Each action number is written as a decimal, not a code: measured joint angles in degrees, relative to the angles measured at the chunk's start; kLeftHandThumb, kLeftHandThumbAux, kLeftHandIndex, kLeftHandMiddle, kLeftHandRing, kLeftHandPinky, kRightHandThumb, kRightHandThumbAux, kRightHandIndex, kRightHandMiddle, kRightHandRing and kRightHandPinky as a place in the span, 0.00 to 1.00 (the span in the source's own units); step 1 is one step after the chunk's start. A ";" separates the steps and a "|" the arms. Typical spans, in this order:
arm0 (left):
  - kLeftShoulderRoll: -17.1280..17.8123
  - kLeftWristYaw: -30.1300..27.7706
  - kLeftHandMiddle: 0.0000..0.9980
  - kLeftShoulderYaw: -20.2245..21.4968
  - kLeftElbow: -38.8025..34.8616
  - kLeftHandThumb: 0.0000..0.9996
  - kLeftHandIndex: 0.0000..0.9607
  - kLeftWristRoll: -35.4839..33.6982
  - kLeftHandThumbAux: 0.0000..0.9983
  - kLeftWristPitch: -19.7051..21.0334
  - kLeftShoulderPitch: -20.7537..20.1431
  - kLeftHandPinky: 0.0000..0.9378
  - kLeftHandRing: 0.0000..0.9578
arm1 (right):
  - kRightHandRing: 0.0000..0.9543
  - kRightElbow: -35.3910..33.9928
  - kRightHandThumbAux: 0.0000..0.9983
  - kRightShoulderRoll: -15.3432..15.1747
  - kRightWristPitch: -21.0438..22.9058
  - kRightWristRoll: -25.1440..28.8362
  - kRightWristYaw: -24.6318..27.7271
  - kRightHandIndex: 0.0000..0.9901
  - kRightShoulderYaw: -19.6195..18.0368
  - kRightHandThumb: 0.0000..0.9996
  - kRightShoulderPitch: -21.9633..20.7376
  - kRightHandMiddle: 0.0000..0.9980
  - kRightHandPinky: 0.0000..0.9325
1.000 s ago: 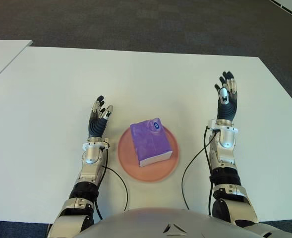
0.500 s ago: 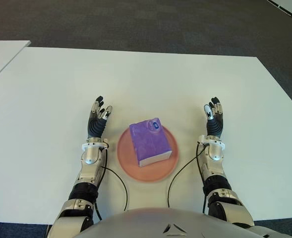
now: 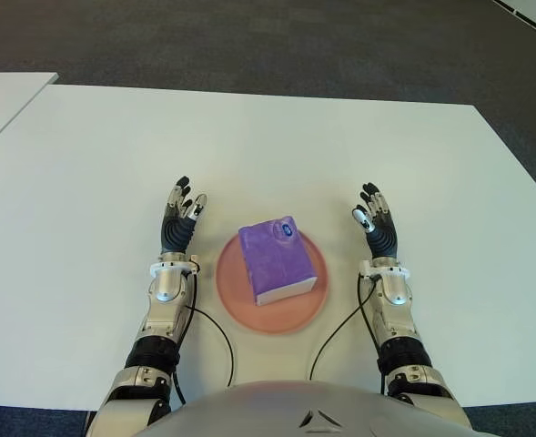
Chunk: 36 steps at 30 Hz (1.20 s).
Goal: Put the tissue paper into the plate.
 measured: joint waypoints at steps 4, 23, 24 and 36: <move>0.00 0.00 0.00 -0.11 -0.02 0.00 0.00 0.14 0.46 -0.03 0.15 0.00 0.00 | 0.00 1.50 0.52 -0.96 -0.59 -0.97 0.02 0.00 0.49 0.00 -0.63 0.00 0.00; 0.05 0.00 0.00 -0.08 -0.42 0.00 0.00 0.35 0.45 -0.18 0.02 0.00 0.00 | 0.00 3.27 0.40 -5.42 0.96 -1.73 11.30 0.00 5.03 0.02 -4.43 0.00 0.00; 0.05 0.00 0.00 -0.07 -0.40 0.00 0.00 0.35 0.45 -0.17 0.03 0.00 0.00 | 0.00 2.97 0.40 -5.54 2.00 -1.97 11.15 0.00 5.13 0.01 -4.44 0.00 0.00; 0.08 -0.86 0.00 0.01 -0.60 0.00 0.00 -0.12 0.46 0.69 -0.09 0.00 0.00 | 0.00 1.29 0.41 -6.69 3.29 -6.49 7.13 0.00 6.89 0.04 -3.93 0.00 0.00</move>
